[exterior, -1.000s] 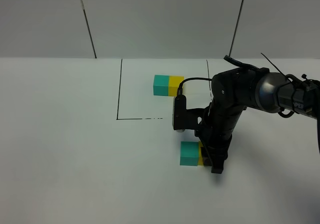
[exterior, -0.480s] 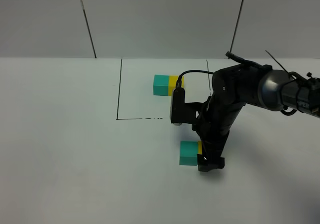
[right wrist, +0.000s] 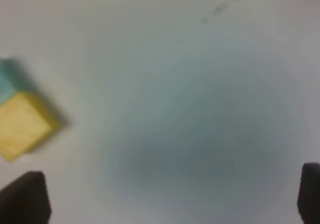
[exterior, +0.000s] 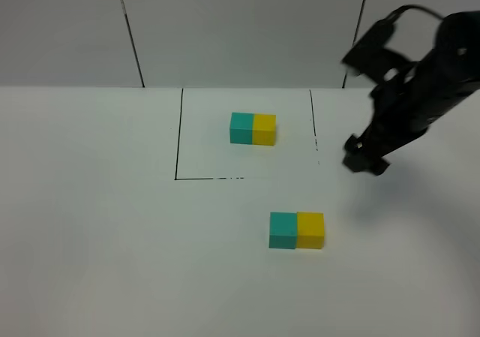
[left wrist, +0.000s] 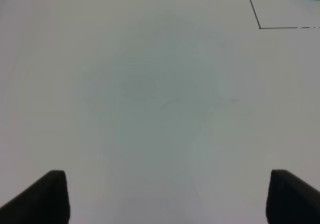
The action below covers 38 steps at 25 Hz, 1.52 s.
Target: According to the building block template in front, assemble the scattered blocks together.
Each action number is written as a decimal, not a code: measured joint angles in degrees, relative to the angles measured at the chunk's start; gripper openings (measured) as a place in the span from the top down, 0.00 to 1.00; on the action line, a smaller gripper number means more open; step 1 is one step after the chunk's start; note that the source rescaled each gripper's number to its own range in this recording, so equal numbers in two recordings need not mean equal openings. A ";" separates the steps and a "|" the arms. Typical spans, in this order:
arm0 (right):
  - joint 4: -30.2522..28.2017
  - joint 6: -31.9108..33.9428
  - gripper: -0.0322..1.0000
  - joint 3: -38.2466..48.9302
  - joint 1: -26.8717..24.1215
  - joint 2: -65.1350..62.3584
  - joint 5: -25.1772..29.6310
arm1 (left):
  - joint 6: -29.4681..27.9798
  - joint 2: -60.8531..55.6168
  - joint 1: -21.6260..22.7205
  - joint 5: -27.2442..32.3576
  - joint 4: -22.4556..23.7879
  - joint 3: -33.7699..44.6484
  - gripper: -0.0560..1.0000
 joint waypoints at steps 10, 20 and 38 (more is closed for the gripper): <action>-4.62 10.05 0.00 10.93 -27.50 -21.96 -5.28 | 0.00 0.00 0.00 0.00 0.00 0.00 0.27; -3.11 17.42 0.00 25.91 -30.82 -45.35 0.28 | 0.00 0.00 0.00 0.00 0.00 0.00 0.27; 2.46 22.60 0.00 46.57 -19.93 -77.26 9.57 | 0.00 0.00 0.00 0.00 0.00 0.00 0.27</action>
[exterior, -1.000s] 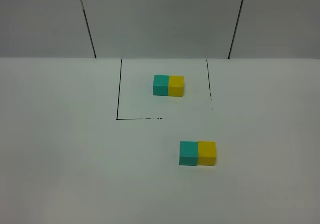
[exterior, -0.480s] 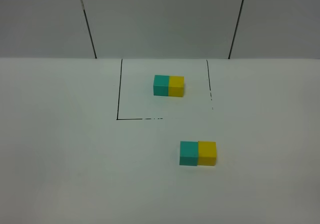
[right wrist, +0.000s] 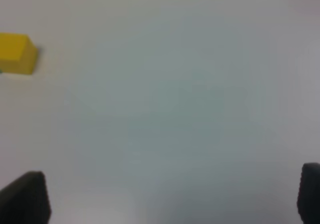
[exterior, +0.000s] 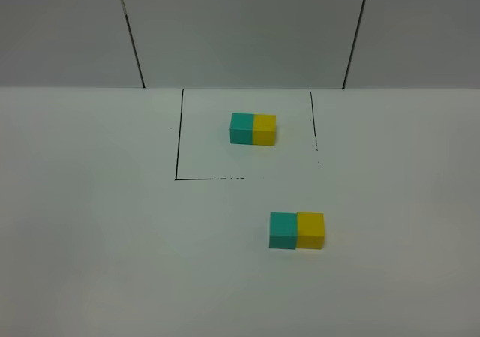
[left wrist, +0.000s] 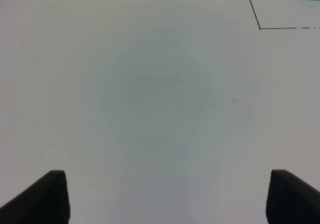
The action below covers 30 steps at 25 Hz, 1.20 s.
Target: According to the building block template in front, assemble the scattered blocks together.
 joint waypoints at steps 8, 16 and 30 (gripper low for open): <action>1.15 0.00 0.00 5.05 4.38 -11.61 0.04 | 0.00 0.00 0.00 0.00 0.00 0.00 0.27; 1.98 0.06 0.00 5.54 6.05 -14.43 1.63 | 0.00 0.00 0.00 0.00 0.00 0.00 0.27; 0.80 2.34 0.00 6.44 6.12 -21.76 2.18 | 0.00 0.00 0.00 0.00 0.00 0.00 0.27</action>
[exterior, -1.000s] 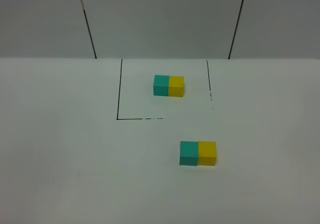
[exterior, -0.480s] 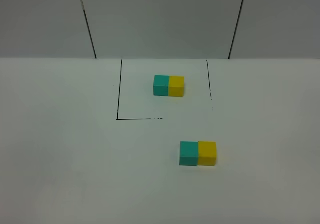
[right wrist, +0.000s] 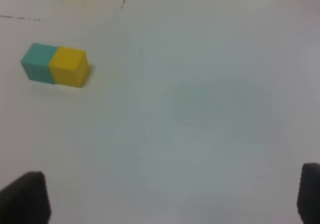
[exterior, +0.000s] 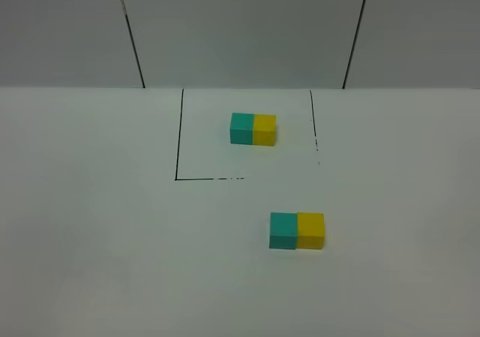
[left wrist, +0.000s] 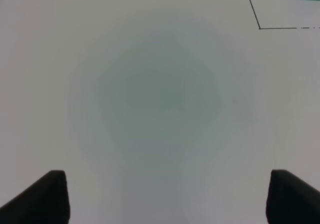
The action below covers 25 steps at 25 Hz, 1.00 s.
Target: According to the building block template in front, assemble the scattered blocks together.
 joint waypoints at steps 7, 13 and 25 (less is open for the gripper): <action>-3.61 4.79 0.00 0.10 0.00 -2.19 0.00 | 0.00 0.00 0.00 0.00 0.00 0.00 0.27; -4.50 6.21 0.00 0.10 0.00 -2.25 0.00 | 0.00 0.00 0.00 0.00 0.00 0.00 0.27; -4.50 6.49 0.00 0.10 0.00 -2.25 0.00 | 0.00 0.00 0.00 0.00 0.00 0.00 0.27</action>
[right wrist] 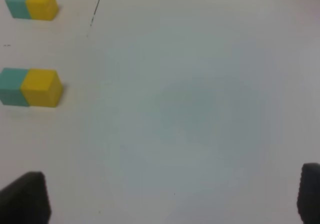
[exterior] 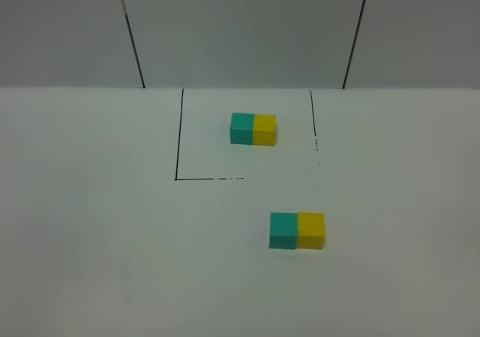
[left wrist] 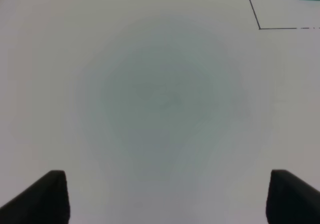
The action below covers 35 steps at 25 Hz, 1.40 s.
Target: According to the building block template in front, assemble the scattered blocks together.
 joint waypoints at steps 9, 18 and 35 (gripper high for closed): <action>0.00 0.00 0.00 0.00 0.00 0.00 0.00 | 0.00 0.00 0.00 0.00 0.00 0.00 0.27; -0.18 1.25 0.00 0.00 0.00 0.00 0.00 | 0.00 0.00 0.00 0.00 0.00 0.00 0.27; -0.18 2.65 0.00 0.00 0.00 0.00 0.00 | 0.00 0.00 0.00 0.00 0.00 0.00 0.27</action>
